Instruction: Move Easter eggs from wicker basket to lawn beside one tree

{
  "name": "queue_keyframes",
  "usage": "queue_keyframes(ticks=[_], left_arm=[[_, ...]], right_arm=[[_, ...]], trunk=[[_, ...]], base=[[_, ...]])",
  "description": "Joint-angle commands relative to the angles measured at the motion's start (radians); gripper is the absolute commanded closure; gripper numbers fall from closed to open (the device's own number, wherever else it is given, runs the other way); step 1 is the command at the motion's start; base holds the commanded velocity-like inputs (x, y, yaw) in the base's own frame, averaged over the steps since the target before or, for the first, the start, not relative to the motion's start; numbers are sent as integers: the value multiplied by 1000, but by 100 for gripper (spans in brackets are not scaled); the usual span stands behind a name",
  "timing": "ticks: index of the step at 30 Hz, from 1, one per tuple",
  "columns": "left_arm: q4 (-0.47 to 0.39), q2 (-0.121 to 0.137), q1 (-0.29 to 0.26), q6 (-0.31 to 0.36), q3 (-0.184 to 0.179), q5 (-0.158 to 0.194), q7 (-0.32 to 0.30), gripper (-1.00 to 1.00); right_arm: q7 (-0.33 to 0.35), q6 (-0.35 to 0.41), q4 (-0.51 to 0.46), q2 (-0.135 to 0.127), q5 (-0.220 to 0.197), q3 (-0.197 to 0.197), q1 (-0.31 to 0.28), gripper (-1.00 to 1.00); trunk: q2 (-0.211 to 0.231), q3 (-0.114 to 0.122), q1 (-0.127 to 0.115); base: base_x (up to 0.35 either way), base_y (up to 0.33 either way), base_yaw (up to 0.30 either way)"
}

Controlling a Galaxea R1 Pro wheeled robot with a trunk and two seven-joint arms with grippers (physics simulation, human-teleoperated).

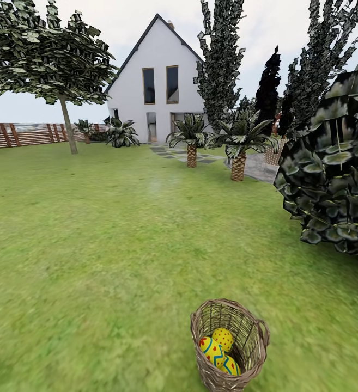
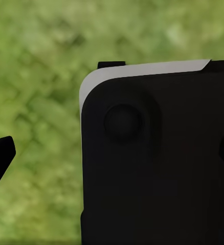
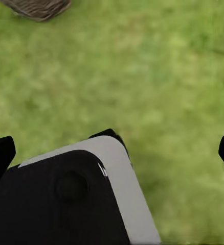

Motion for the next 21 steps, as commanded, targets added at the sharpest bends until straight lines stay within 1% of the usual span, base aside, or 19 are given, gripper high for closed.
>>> queue_keyframes(ticks=[1,3,5,8,13,18,21], left_arm=[[1,0,-1,-4,-1,-1,1,-100],[1,0,-1,-4,-1,-1,1,-100],[1,0,-1,-4,-1,-1,1,-100],[1,0,-1,-4,-1,-1,1,-100],[1,0,-1,-4,-1,-1,1,-100],[1,0,-1,-4,-1,-1,1,-100],[1,0,-1,-4,-1,-1,1,-100]], right_arm=[[-70,-2,3,0,1,-12,1,-100],[-150,-3,4,2,3,-17,3,-100],[-287,-3,0,13,6,-23,4,-100],[-367,-1,-4,21,6,-26,3,-100],[-409,0,-5,25,2,-30,3,-100],[-418,-1,-8,24,5,-29,3,-100],[-409,-4,-17,23,7,-27,3,-100]], trunk=[[0,-1,0],[0,-1,0],[0,-1,0],[0,-1,0],[0,-1,0],[0,-1,0],[0,-1,0]], base=[[0,0,0],[0,0,0],[0,0,0],[0,0,0],[0,0,0],[0,0,0],[0,0,0]])
